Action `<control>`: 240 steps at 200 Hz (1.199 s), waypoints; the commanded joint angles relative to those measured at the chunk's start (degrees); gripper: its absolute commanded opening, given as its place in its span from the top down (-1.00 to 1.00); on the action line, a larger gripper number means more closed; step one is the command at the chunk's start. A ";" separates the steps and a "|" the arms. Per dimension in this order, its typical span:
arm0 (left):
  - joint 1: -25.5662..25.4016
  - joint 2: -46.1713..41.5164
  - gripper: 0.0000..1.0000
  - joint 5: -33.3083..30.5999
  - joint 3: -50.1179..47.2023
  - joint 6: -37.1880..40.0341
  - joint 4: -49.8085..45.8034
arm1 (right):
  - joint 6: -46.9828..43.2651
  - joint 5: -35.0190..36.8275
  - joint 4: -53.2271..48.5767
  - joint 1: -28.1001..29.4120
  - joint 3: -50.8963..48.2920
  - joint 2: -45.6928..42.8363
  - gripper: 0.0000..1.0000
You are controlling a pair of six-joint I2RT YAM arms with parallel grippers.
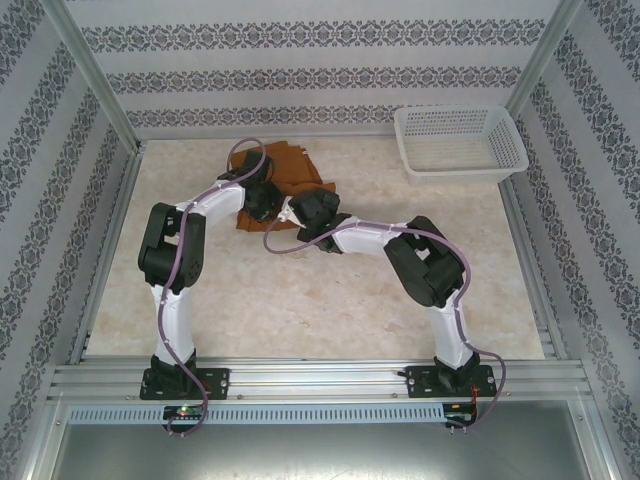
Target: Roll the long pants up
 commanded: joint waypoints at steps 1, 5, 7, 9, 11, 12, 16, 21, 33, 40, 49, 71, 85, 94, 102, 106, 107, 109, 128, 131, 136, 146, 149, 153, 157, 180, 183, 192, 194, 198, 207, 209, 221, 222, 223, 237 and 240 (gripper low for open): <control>-0.02 3.29 1.00 0.82 -0.12 1.30 -4.79 | -2.49 -0.67 5.62 0.14 4.78 3.31 -0.90; 0.03 3.30 1.00 0.95 -0.10 1.31 -4.75 | -2.20 -1.46 4.73 -0.18 5.60 3.89 -0.85; 0.01 3.26 1.00 0.90 -0.08 1.31 -4.75 | -1.98 -2.02 4.10 -0.36 6.17 4.18 -0.82; -0.01 3.33 1.00 0.89 -0.08 1.31 -4.79 | -1.66 -2.63 3.40 -0.58 6.64 4.47 -0.80; -0.02 3.37 1.00 0.89 -0.06 1.31 -4.82 | -1.32 -3.17 2.87 -0.77 7.33 4.76 -0.75; 0.01 3.38 1.00 0.89 -0.02 1.31 -4.83 | -1.06 -3.44 2.34 -0.90 7.55 4.87 -0.74; -0.02 3.38 1.00 0.91 -0.01 1.31 -4.83 | -0.17 -4.34 0.70 -1.36 8.69 5.47 -0.64; -0.01 3.45 1.00 0.97 0.01 1.38 -4.88 | 1.07 -5.79 -1.21 -1.86 10.29 6.10 -0.49; -0.03 3.41 1.00 1.24 0.45 1.65 -5.31 | 3.44 -8.66 -5.91 -2.86 12.93 7.24 0.04; -0.01 3.37 1.00 1.24 0.63 1.92 -5.59 | 4.33 -9.92 -7.41 -3.29 13.55 7.29 0.50; 0.04 3.16 1.00 1.02 0.73 2.18 -5.93 | 4.88 -10.26 -8.26 -3.56 13.41 6.84 1.00; 0.12 2.60 1.00 0.84 0.91 2.45 -6.06 | 6.82 -11.18 -12.10 -3.62 12.07 4.09 1.00; 0.28 2.42 1.00 1.16 1.60 2.54 -6.44 | 9.07 -12.15 -15.10 -3.47 10.50 1.24 1.00; 0.32 2.21 1.00 1.24 2.21 2.79 -6.94 | 10.42 -12.39 -17.03 -3.16 9.27 -1.00 1.00; 0.39 1.76 1.00 1.23 2.43 3.08 -7.26 | 11.44 -12.58 -18.65 -2.59 7.64 -3.25 1.00; 0.49 1.45 1.00 1.24 2.53 3.14 -7.29 | 11.98 -12.76 -19.43 -2.22 6.84 -4.46 1.00; 0.48 1.41 1.00 1.24 2.59 3.24 -7.34 | 12.09 -12.85 -19.62 -2.16 6.65 -4.62 1.00; 0.52 1.27 1.00 1.24 2.65 3.31 -7.39 | 12.29 -12.91 -19.98 -1.95 6.30 -5.11 1.00; 0.96 0.16 1.00 0.98 4.01 4.40 -9.03 | 14.22 -13.59 -24.88 0.30 3.72 -11.00 1.00; 1.03 0.02 1.00 1.02 4.17 4.60 -9.31 | 14.54 -13.93 -25.86 0.76 3.46 -11.87 1.00; 1.14 -0.27 1.00 0.99 4.50 4.89 -9.75 | 15.08 -14.56 -27.63 1.45 3.23 -13.15 1.00; 1.50 -0.89 1.00 0.99 4.97 5.41 -10.33 | 16.62 -15.28 -30.79 2.74 3.11 -15.69 1.00; 1.63 -1.05 1.00 0.99 5.08 5.51 -10.51 | 16.91 -15.91 -32.07 3.27 3.18 -16.26 1.00; 1.74 -1.29 1.00 1.08 5.25 5.68 -10.81 | 17.39 -17.04 -33.42 3.62 3.41 -17.18 1.00; 1.91 -1.62 1.00 1.22 5.47 5.85 -11.04 | 18.12 -17.69 -35.52 4.05 3.87 -17.81 1.00; 2.51 -3.53 1.00 1.24 5.99 6.82 -12.45 | 21.96 -22.05 -43.75 5.61 6.68 -20.22 1.00; 2.54 -3.88 1.00 1.18 5.92 6.91 -12.51 | 22.44 -22.42 -44.62 5.82 7.03 -20.37 1.00; 2.79 -4.89 1.00 1.11 5.58 7.20 -12.72 | 23.49 -24.04 -46.73 6.12 7.86 -20.74 1.00; 2.77 -5.10 1.00 1.07 5.47 7.24 -12.78 | 23.64 -24.54 -47.35 6.16 8.14 -20.79 1.00; 2.84 -5.59 1.00 1.11 5.23 7.28 -12.80 | 24.12 -25.88 -48.61 6.17 8.73 -20.77 1.00; 3.01 -6.69 1.00 1.02 4.57 7.37 -12.92 | 25.30 -27.85 -50.94 6.17 10.28 -20.39 1.00; 3.09 -6.97 1.00 0.98 4.40 7.37 -12.90 | 25.52 -28.33 -51.50 6.10 10.64 -20.22 1.00; 3.31 -8.31 1.00 1.11 3.50 7.53 -12.91 | 26.35 -32.25 -55.41 5.93 13.74 -18.87 1.00; 3.34 -8.39 1.00 1.13 3.38 7.54 -12.92 | 26.45 -32.39 -55.71 5.96 13.92 -18.77 1.00; 3.36 -8.48 1.00 1.14 3.28 7.59 -12.92 | 26.62 -32.68 -56.00 5.98 14.23 -18.63 1.00; 3.75 -9.90 1.00 1.00 2.38 7.90 -13.11 | 27.55 -36.60 -59.64 5.83 17.10 -16.88 1.00; 3.74 -10.22 1.00 0.90 2.22 7.98 -13.15 | 27.71 -37.48 -60.39 5.77 17.76 -16.44 1.00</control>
